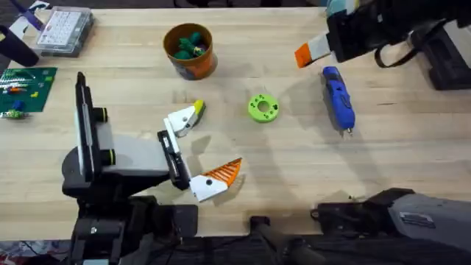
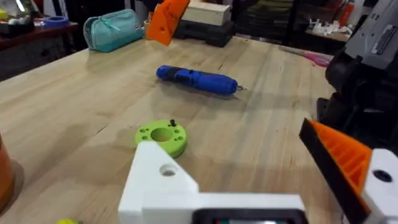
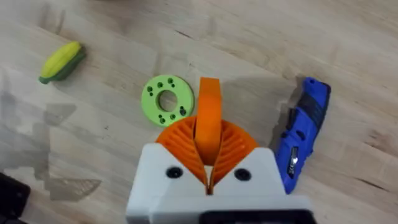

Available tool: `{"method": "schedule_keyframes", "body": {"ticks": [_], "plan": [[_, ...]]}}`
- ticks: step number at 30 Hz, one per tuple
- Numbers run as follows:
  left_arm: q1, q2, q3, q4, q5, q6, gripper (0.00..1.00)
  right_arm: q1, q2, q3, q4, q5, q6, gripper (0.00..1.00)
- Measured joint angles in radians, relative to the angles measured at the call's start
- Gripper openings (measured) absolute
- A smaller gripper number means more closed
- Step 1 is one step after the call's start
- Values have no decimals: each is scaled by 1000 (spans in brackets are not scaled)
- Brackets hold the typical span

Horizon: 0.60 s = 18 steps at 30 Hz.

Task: Pick up the gripper from the table and insert it into the empty holder that is missing its gripper. Then pick up a screw, insert it into the mounting hole, and use the screwdriver to tighten it. Finally, clean up the table by picking up the vegetable and placing it into the bucket.

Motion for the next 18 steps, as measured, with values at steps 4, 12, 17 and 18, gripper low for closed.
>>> {"method": "schedule_keyframes", "body": {"ticks": [4,12,17,18], "plan": [[0,0,0,0,0,0,986,0,0,11,21,-27,3,10],[0,0,0,0,0,0,987,0,-20,62,108,-58,4,10],[0,0,0,0,0,0,987,0,-53,65,172,-121,7,9],[0,0,0,0,0,0,986,0,-59,65,182,-137,7,9]]}}
